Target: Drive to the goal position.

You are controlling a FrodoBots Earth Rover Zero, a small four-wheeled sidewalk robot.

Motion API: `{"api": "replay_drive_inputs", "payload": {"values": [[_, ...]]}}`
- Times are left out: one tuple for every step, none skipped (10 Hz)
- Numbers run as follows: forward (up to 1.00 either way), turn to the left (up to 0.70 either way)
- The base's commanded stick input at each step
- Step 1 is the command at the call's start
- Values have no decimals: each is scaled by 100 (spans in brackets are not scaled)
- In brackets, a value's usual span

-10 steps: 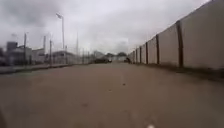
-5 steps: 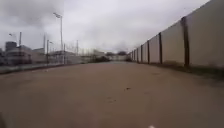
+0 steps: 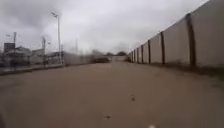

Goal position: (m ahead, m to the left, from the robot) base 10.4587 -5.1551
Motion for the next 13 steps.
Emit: {"api": "replay_drive_inputs", "payload": {"values": [[100, 0], [100, 0], [100, 0], [100, 0], [100, 0], [100, 0], [100, 0], [100, 0], [100, 0], [100, 0], [100, 0], [100, 0], [100, 0]]}}
